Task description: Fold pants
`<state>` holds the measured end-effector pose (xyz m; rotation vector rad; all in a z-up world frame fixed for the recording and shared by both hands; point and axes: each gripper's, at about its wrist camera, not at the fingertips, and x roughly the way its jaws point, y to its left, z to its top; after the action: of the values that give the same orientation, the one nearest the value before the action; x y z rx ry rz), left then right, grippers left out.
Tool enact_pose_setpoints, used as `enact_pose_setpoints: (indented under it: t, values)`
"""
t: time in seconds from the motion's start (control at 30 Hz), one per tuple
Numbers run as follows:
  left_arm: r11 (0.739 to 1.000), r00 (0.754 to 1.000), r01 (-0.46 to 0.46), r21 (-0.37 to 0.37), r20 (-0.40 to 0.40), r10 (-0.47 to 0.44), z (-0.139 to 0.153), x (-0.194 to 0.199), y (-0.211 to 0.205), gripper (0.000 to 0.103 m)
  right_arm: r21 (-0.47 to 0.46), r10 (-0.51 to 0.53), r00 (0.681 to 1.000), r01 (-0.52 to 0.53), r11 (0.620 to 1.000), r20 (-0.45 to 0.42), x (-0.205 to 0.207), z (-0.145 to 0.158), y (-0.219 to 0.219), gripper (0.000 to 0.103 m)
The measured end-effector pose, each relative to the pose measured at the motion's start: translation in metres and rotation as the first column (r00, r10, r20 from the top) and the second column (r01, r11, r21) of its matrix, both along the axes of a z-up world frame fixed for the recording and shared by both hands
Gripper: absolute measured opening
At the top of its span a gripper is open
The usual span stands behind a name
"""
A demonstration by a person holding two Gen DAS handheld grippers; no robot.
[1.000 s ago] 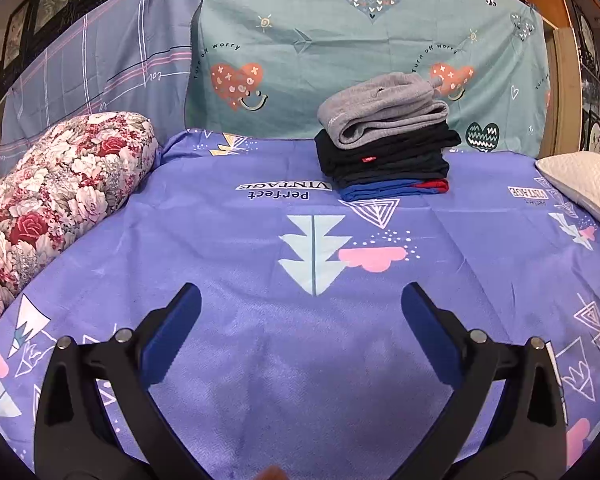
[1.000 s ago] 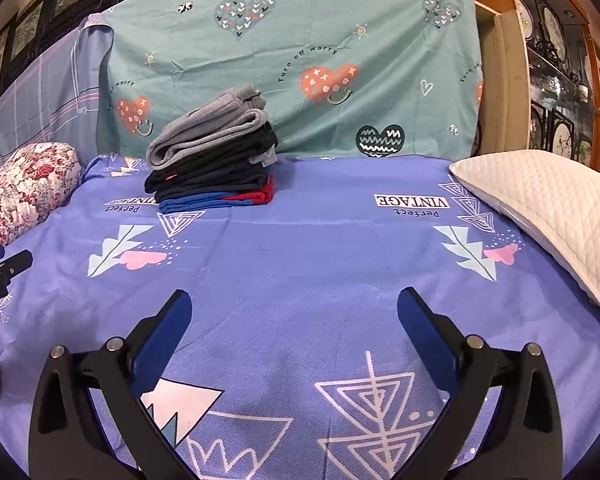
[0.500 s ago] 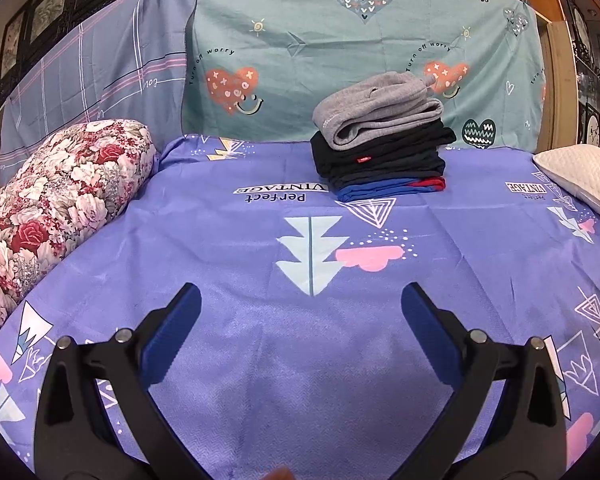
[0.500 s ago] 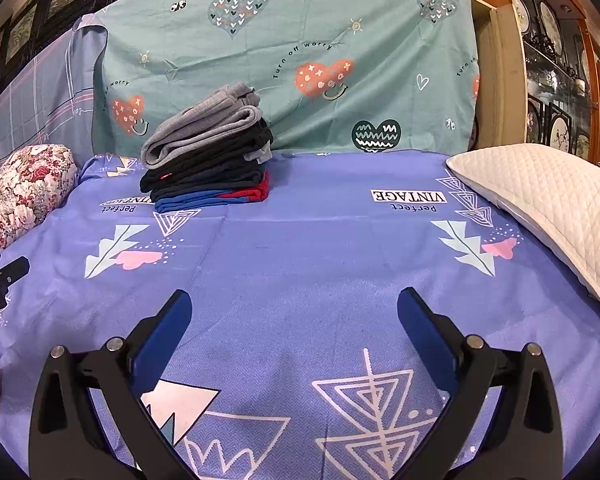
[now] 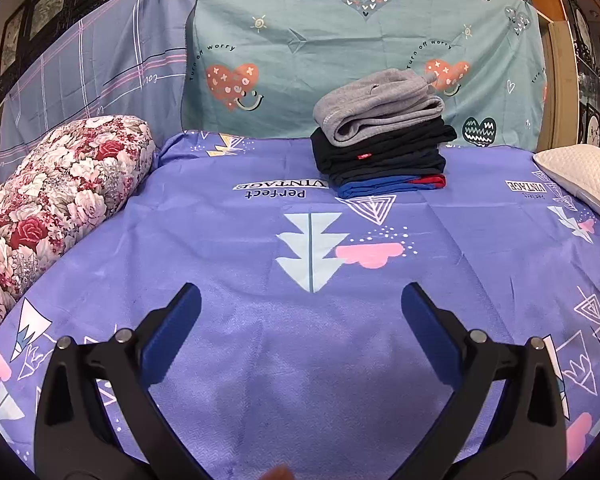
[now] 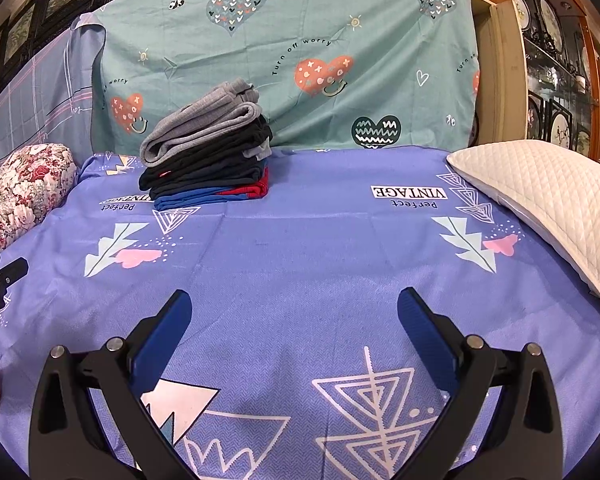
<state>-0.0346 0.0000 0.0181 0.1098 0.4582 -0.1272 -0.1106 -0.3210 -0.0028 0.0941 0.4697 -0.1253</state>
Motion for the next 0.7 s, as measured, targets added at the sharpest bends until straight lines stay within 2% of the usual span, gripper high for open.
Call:
enact_pose_setpoints:
  t: [0.5, 0.7]
  values:
    - [1.000, 1.000, -0.011, -0.020, -0.015, 0.010, -0.0019, 0.0025, 0.0031, 0.101, 0.000, 0.000, 1.000, 0.000, 1.000, 0.000, 0.0001, 0.0002, -0.0002, 0.102]
    - [1.000, 1.000, -0.007, -0.010, 0.009, 0.007, -0.0013, 0.0000, 0.0016, 0.101, 0.001, 0.000, 1.000, 0.000, 1.000, 0.001, 0.0001, 0.0001, -0.0007, 0.102]
